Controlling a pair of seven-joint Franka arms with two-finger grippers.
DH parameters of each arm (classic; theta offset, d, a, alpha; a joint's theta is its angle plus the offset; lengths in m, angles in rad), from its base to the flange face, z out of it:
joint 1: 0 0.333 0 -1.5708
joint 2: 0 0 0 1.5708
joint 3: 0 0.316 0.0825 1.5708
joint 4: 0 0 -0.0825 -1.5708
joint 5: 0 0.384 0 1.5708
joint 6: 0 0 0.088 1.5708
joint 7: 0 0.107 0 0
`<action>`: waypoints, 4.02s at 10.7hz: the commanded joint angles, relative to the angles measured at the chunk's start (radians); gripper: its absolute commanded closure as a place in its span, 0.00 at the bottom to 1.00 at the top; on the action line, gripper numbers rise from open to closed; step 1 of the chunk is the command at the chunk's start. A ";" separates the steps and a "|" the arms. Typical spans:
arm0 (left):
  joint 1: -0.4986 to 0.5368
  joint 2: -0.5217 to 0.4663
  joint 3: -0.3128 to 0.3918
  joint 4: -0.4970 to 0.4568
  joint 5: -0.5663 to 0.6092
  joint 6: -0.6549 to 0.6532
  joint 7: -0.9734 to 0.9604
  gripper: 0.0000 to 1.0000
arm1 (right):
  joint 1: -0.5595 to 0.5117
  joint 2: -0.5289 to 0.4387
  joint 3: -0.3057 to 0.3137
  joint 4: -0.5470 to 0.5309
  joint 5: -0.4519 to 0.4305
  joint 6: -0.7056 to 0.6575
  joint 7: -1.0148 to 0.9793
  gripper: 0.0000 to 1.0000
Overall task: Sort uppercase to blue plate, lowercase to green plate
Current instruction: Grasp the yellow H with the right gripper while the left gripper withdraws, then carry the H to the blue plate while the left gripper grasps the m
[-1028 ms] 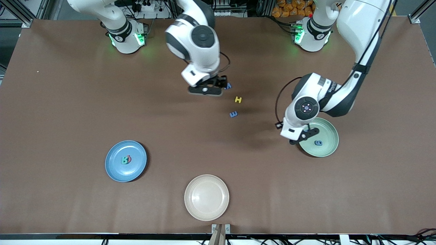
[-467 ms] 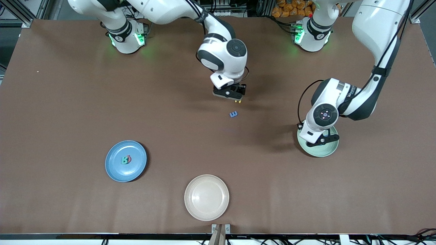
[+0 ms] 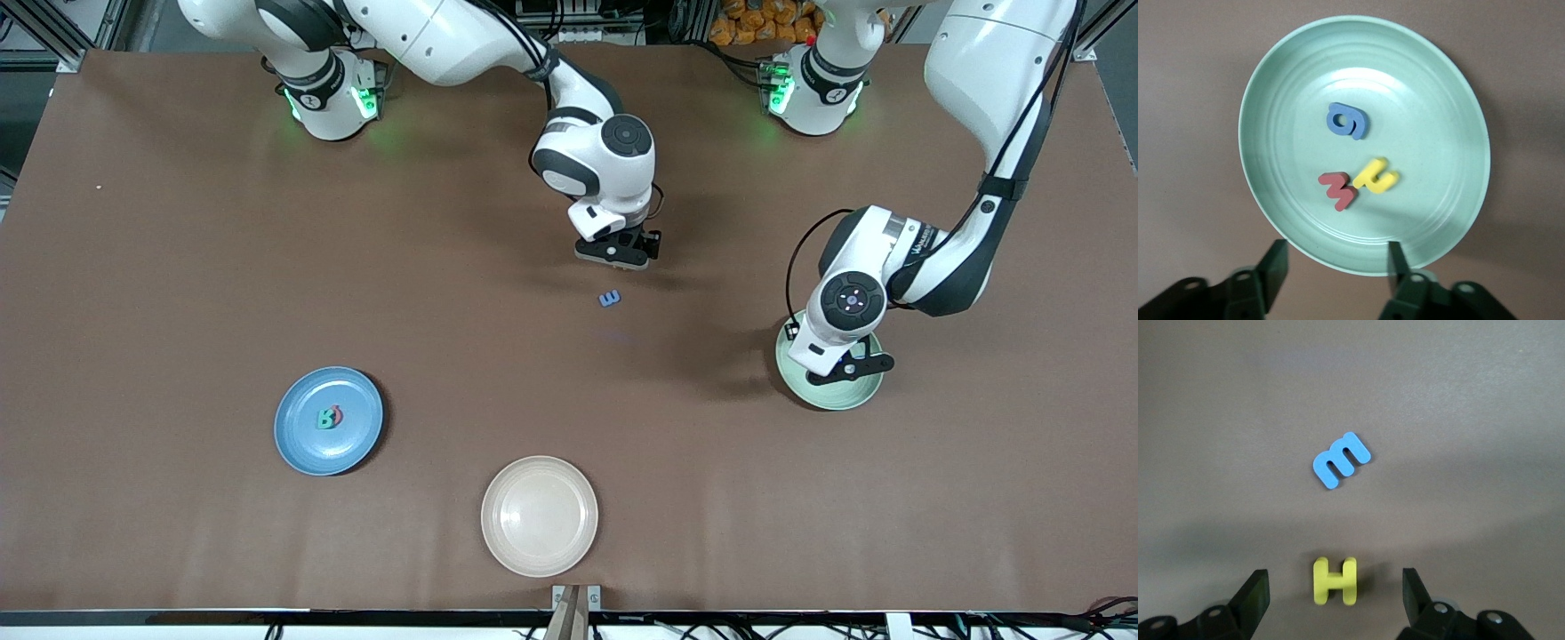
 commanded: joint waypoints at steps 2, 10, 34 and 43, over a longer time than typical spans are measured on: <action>0.000 -0.035 -0.002 -0.021 0.019 -0.010 0.011 0.00 | 0.016 0.030 -0.012 0.036 -0.029 0.002 0.030 0.17; -0.012 -0.046 -0.053 0.019 -0.037 -0.010 0.040 0.00 | 0.031 0.064 -0.012 0.036 -0.032 0.043 0.061 0.37; -0.339 0.054 -0.096 0.062 -0.283 0.343 -0.613 0.00 | -0.524 -0.191 -0.462 -0.122 0.521 -0.113 -1.471 1.00; -0.420 0.183 -0.090 0.074 -0.081 0.438 -0.739 0.01 | -0.513 -0.096 -0.489 -0.154 0.593 0.056 -1.499 1.00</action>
